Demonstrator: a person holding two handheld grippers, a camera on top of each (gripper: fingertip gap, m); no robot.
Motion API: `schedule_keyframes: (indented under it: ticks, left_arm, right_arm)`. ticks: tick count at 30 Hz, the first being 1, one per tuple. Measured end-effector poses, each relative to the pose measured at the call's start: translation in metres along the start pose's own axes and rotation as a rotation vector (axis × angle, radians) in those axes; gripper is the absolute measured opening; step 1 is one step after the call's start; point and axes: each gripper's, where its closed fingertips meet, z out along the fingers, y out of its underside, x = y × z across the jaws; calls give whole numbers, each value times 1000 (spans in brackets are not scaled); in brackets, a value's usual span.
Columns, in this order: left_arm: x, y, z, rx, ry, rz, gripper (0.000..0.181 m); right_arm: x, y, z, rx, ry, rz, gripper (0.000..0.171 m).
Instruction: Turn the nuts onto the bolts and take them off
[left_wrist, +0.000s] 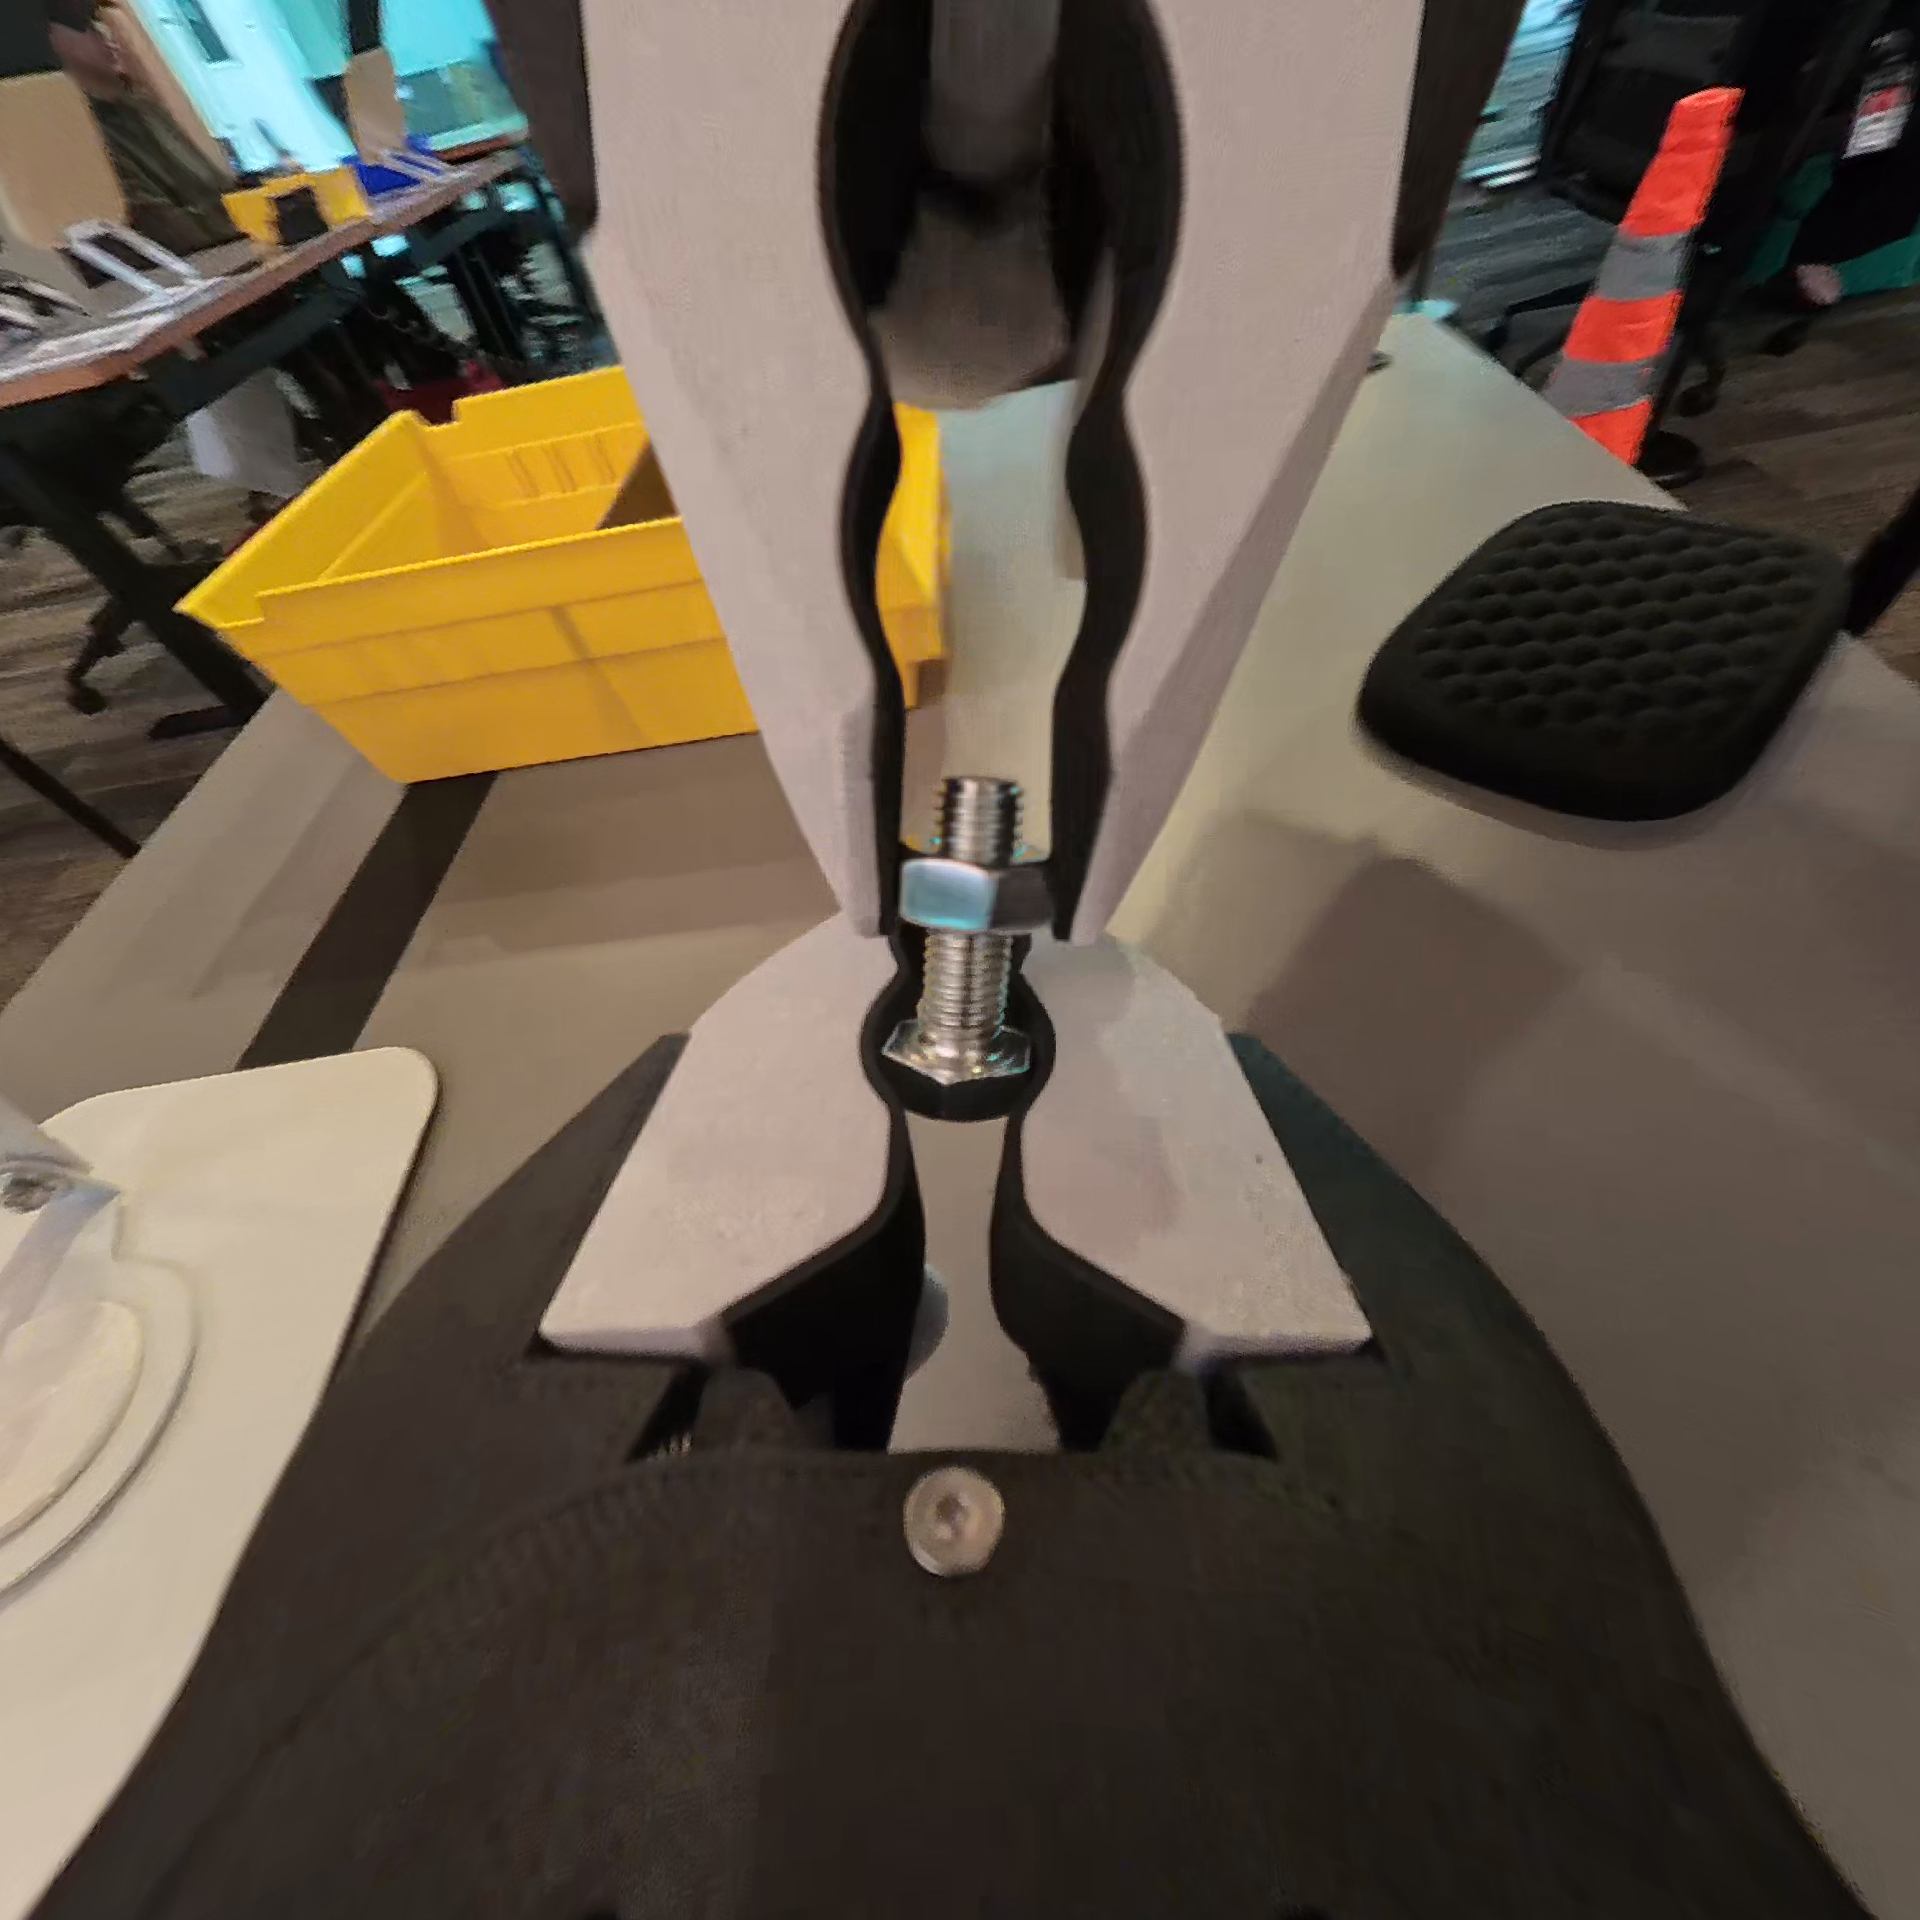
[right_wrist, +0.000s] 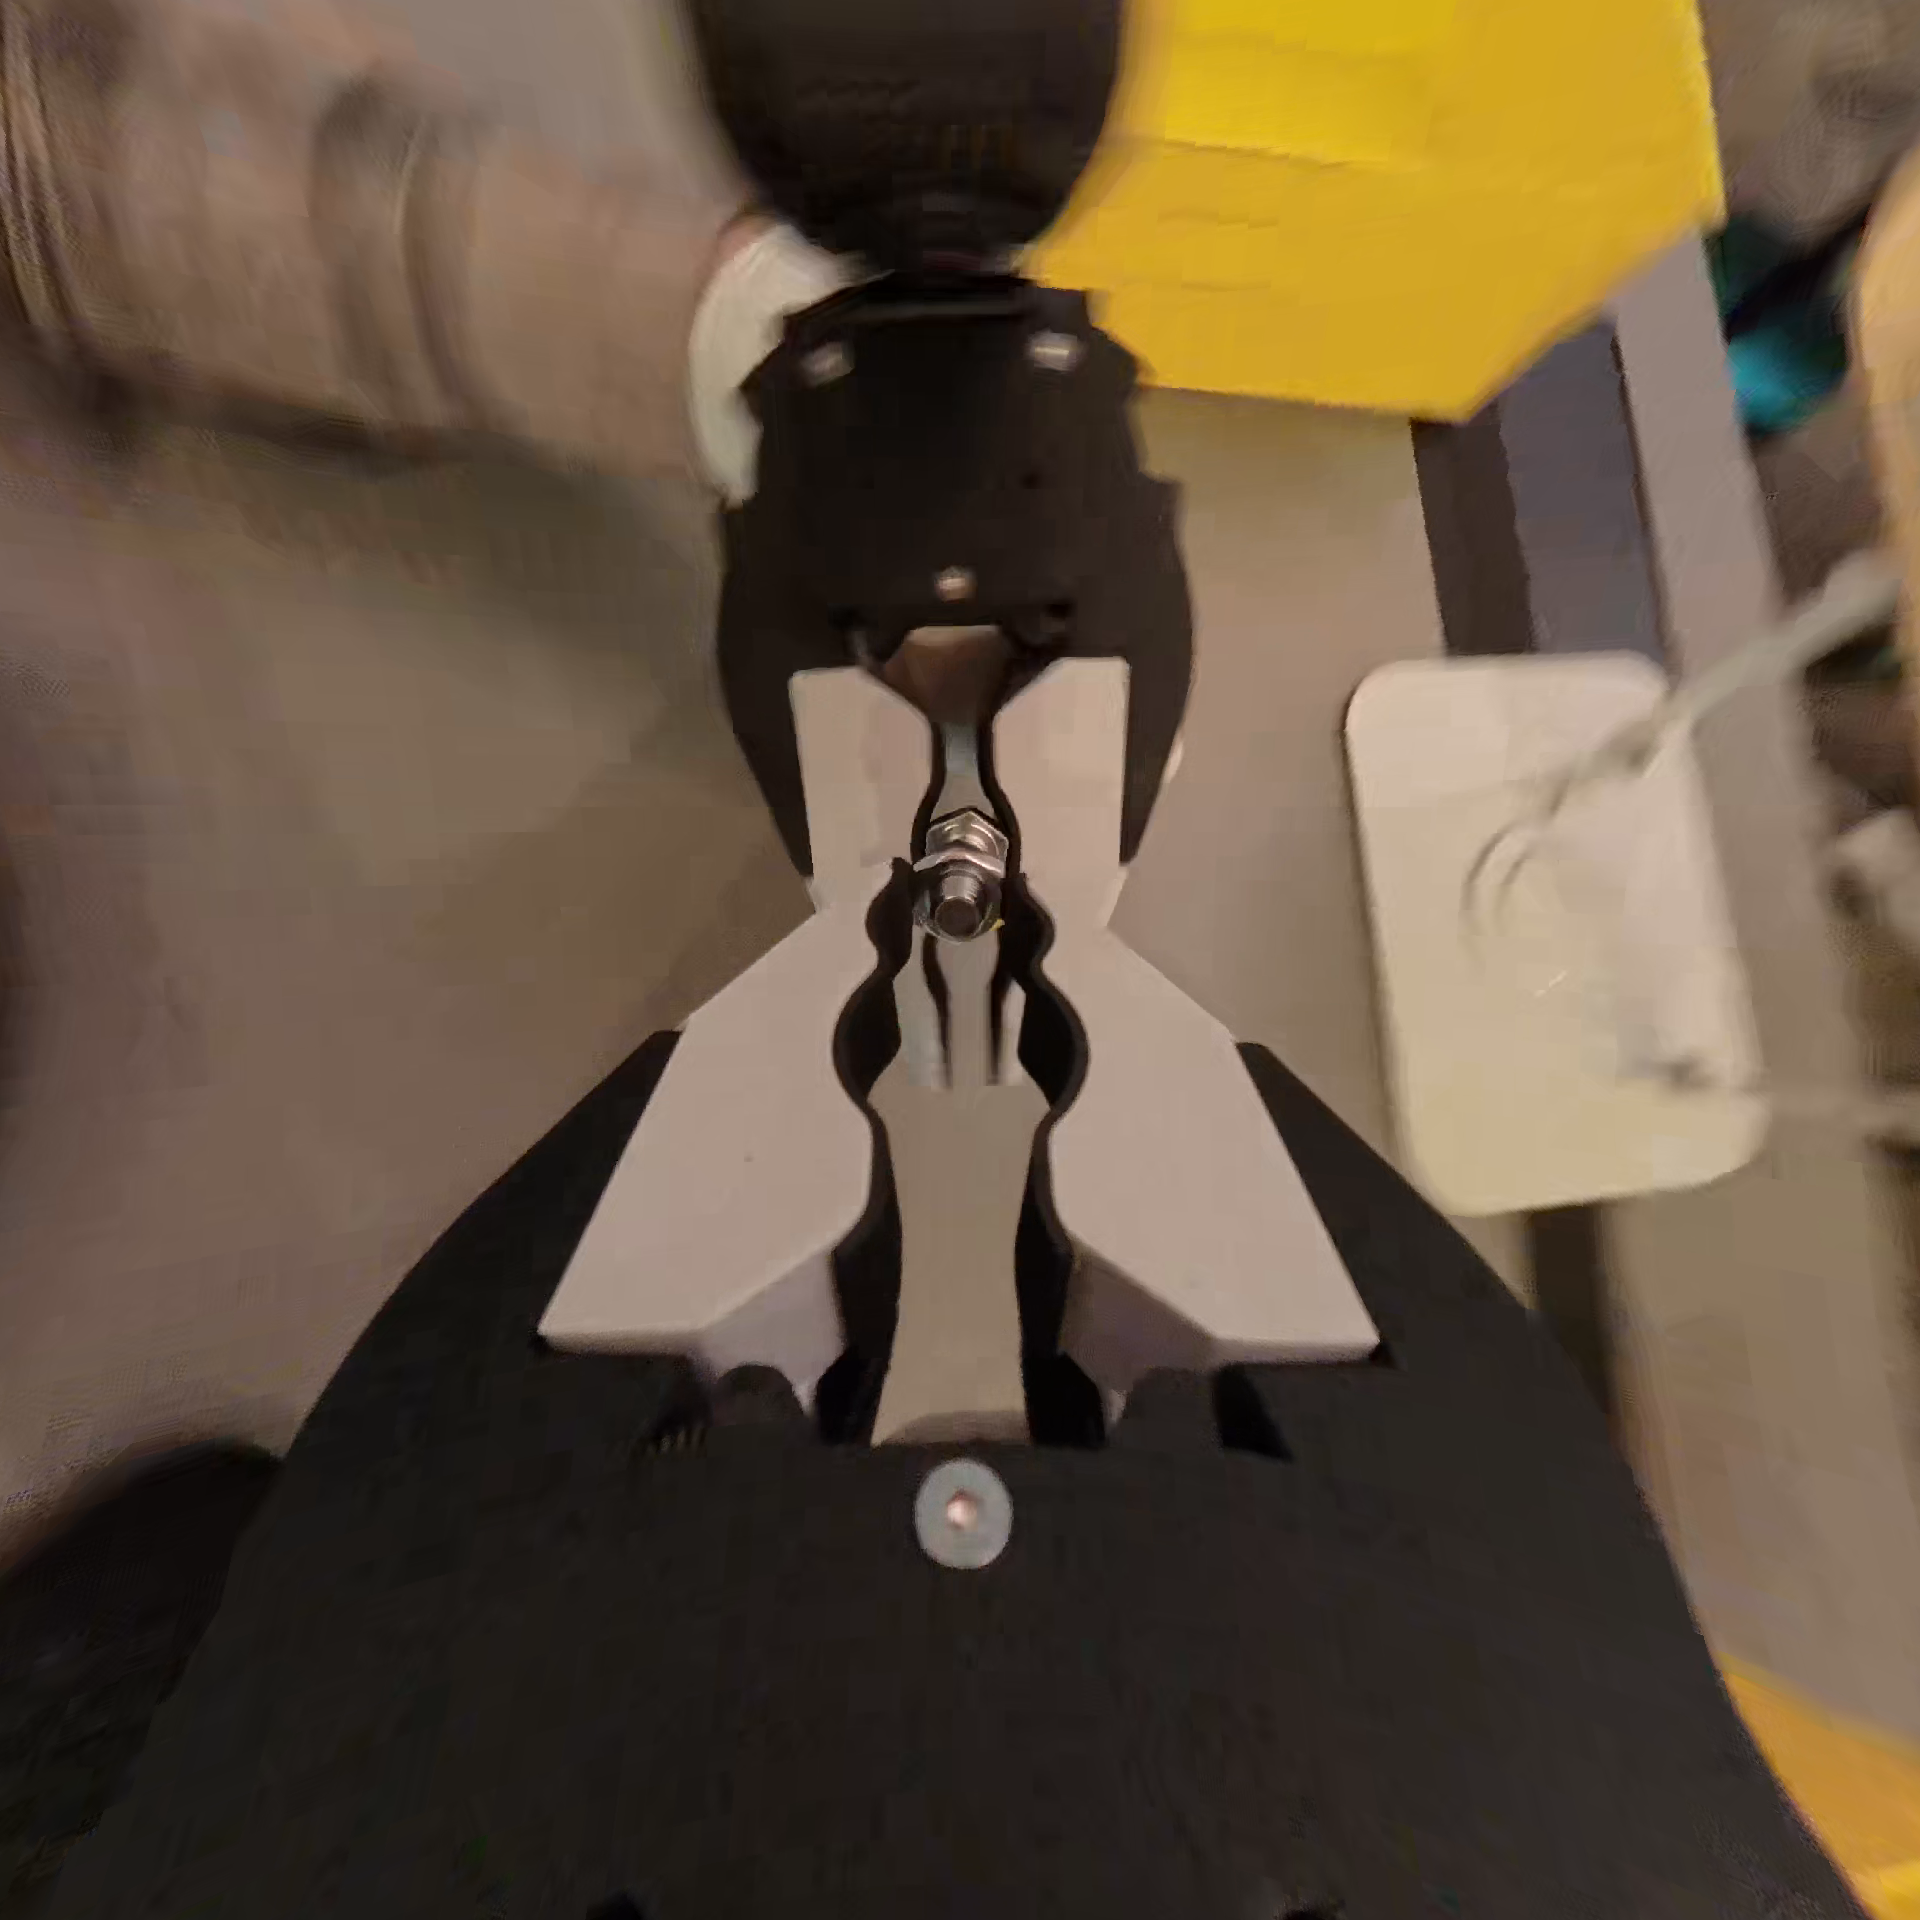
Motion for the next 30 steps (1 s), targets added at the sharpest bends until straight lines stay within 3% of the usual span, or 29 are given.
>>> schedule_keyframes:
  ticks: [6,7,9,11,12,15,18,21,24,26,30]
  left_arm:
    - [25,5,6,-16,145,-31,10]
    - [25,7,5,-19,150,-26,10]
    - [23,8,3,-23,137,-23,10]
    - [15,0,0,15,103,-38,10]
    - [10,-2,-2,25,77,-36,10]
    - [-4,-2,-5,23,-4,-24,10]
    - [-12,-5,-6,34,-59,-15,10]
    - [-16,-6,-4,26,-97,3,10]
    - [-16,-5,-1,14,-116,19,10]
    - [-16,-6,-1,16,-118,23,11]
    - [-12,-3,-1,6,-84,20,11]
  right_arm:
    - [-13,8,-1,-348,148,-1492,16]
    - [-14,8,1,-393,171,-1627,16]
    - [-12,6,4,-413,195,-1694,16]
    - [-6,-2,0,-350,239,-1540,18]
    - [-2,-9,-3,-293,265,-1363,43]
    - [11,-11,-15,-224,240,-733,46]
    - [12,-15,-23,-40,148,-123,46]
    - [15,-12,-20,87,39,301,43]
    - [10,-3,-7,107,-13,432,39]
    - [8,-3,-3,132,-15,441,16]
    - [7,-2,-1,107,3,327,15]
